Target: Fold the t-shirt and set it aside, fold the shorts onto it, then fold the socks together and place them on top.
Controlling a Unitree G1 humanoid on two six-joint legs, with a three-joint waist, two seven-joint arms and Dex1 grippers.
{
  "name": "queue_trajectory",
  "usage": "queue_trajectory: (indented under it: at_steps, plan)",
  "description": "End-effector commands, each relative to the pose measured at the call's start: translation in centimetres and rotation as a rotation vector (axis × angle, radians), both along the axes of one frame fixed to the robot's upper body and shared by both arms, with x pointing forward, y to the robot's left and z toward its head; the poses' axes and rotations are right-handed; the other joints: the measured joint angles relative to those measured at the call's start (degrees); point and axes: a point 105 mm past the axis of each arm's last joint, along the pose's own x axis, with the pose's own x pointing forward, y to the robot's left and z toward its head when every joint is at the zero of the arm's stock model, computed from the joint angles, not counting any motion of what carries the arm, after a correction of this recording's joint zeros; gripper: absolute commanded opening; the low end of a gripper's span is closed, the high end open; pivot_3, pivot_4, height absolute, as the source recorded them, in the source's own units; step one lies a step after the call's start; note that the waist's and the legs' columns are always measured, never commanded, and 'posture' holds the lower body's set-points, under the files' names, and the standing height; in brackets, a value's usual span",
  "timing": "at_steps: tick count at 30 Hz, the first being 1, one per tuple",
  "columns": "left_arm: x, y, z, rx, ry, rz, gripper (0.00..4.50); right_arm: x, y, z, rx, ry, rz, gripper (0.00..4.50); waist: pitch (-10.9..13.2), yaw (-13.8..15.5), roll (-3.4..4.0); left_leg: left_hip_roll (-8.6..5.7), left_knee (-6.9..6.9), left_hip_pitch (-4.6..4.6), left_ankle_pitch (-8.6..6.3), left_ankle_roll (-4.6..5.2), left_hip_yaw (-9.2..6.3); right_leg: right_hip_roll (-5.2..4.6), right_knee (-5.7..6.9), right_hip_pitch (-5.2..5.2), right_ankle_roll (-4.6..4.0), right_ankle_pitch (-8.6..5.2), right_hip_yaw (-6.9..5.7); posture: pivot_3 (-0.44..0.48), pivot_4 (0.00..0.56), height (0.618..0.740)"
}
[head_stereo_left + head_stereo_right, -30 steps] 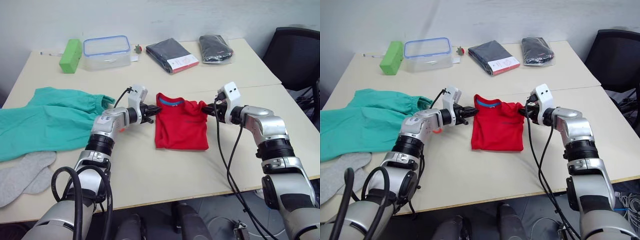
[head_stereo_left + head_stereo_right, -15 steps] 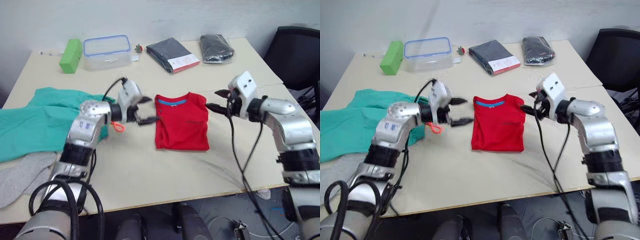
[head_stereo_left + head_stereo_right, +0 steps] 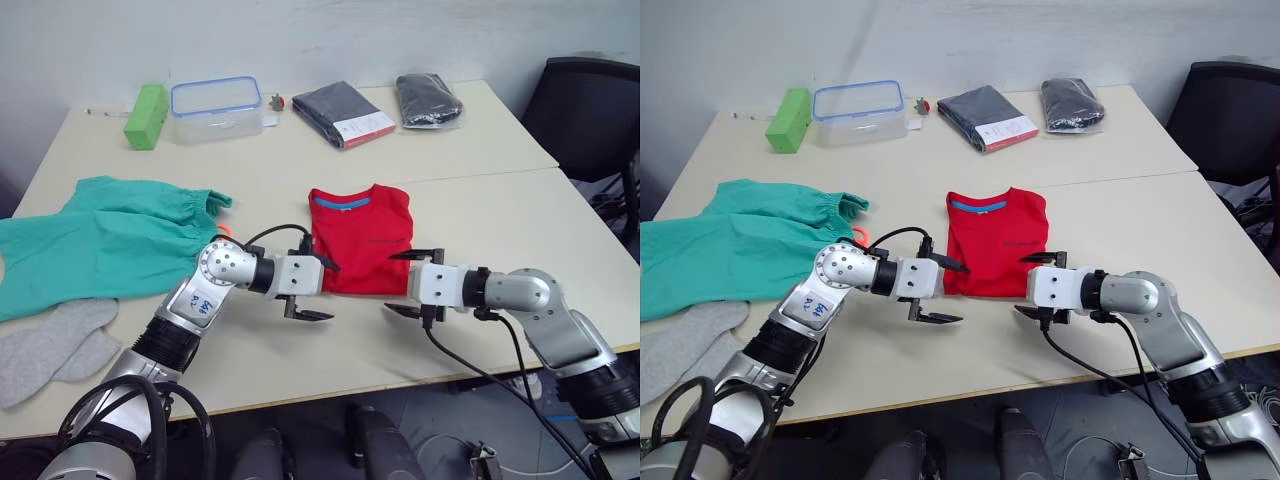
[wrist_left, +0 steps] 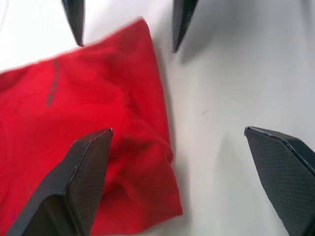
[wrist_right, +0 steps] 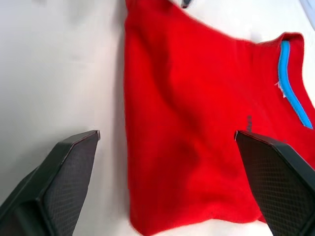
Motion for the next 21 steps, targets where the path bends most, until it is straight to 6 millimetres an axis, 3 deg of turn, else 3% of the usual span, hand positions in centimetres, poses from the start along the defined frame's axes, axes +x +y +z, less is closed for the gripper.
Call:
queue_trajectory:
  at_steps: [1, 11, 13, 18, 21]
  plan:
    - [1.3, -0.1, 0.2, 0.017, -0.073, 0.028, 3.89, 0.7, 0.1, 0.0, -0.050, -0.070, 0.023, 3.51, 0.00, 0.06, 0.00, 0.01, 0.01, -0.01, 0.00, 0.00, -0.01, 0.02, 0.00, 0.00, 0.00, 0.00, -0.02, 0.000, 0.150, 0.740]
    - [2.3, 0.4, -0.3, -0.005, -0.036, 0.070, 0.69, 0.6, 0.3, -0.3, -0.057, -0.089, 0.069, 0.00, 0.00, 0.06, 0.00, 0.06, 0.06, 0.00, -0.01, 0.04, 0.01, -0.03, 0.02, 0.04, 0.02, 0.01, -0.01, 0.000, 0.150, 0.740]
    - [2.4, 0.5, -0.3, -0.012, -0.032, 0.077, 0.07, 0.3, 0.3, -0.3, -0.054, -0.086, 0.081, 0.00, 0.00, 0.06, 0.00, 0.07, 0.06, 0.00, -0.01, 0.04, 0.00, -0.02, 0.02, 0.04, 0.02, 0.01, -0.02, 0.000, 0.150, 0.740]
    - [1.7, 1.1, -0.2, -0.024, 0.003, 0.067, 0.03, -0.2, 0.3, 0.3, -0.059, -0.105, 0.125, 0.00, 0.00, 0.04, 0.00, 0.08, 0.06, 0.00, -0.01, 0.03, 0.00, -0.01, 0.04, 0.04, 0.01, 0.01, -0.02, 0.000, 0.150, 0.740]
    - [-0.1, 1.9, -0.4, -0.006, 0.069, 0.017, 0.03, -1.3, 0.4, 0.6, -0.053, -0.095, 0.176, 0.00, 0.00, -0.09, 0.00, 0.10, 0.03, 0.01, -0.02, 0.02, 0.00, 0.00, 0.05, 0.02, 0.00, 0.00, -0.02, 0.000, 0.150, 0.740]
